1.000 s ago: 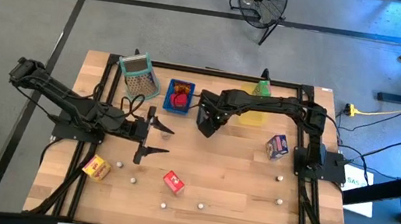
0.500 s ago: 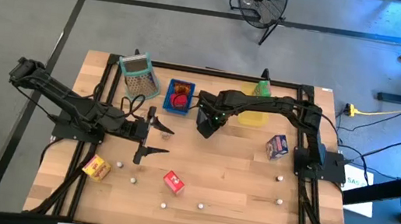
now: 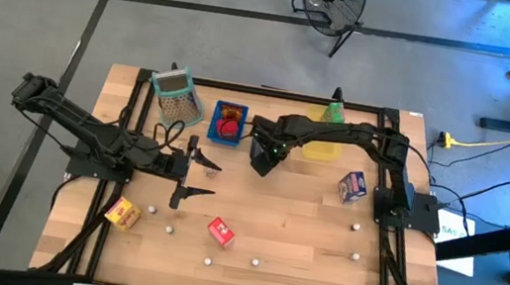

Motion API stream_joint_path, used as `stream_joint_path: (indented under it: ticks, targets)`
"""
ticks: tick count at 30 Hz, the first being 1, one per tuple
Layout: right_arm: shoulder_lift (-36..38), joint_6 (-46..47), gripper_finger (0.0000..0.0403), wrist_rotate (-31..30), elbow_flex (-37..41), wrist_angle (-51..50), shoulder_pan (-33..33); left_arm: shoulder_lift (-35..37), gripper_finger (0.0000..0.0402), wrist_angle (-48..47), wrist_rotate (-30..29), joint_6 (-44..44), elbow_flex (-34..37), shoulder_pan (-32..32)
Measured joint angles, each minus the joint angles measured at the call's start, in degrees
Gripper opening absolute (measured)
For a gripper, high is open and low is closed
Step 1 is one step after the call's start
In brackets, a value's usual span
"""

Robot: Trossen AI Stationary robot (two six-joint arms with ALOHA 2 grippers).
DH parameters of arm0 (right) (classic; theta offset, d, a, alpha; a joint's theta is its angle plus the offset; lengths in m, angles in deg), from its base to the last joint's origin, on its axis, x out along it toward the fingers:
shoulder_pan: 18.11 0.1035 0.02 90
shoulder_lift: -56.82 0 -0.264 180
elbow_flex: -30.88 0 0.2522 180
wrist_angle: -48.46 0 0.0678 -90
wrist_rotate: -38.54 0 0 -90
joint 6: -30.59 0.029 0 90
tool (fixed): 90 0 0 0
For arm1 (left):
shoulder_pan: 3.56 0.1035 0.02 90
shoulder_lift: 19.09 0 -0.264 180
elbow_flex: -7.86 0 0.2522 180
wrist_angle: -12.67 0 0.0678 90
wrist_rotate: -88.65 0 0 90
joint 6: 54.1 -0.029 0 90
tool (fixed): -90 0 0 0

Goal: Pick & Place Kitchen Items
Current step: Put the small black food coloring bottle into the dark green bin

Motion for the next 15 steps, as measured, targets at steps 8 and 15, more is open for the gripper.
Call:
stream_joint_path:
  ticks: [8, 15]
  targets:
    - [-0.2, -0.3, 0.0123, -0.2, 0.0, 0.2, 0.0, 0.0, 0.0278, 0.0, 0.0, 0.0, 0.0, 0.0]
    - [-0.2, 0.2, 0.0137, -0.1, 0.0, 0.2, 0.0, 0.0, 0.0278, -0.3, 0.0, 0.0, 0.0, 0.0]
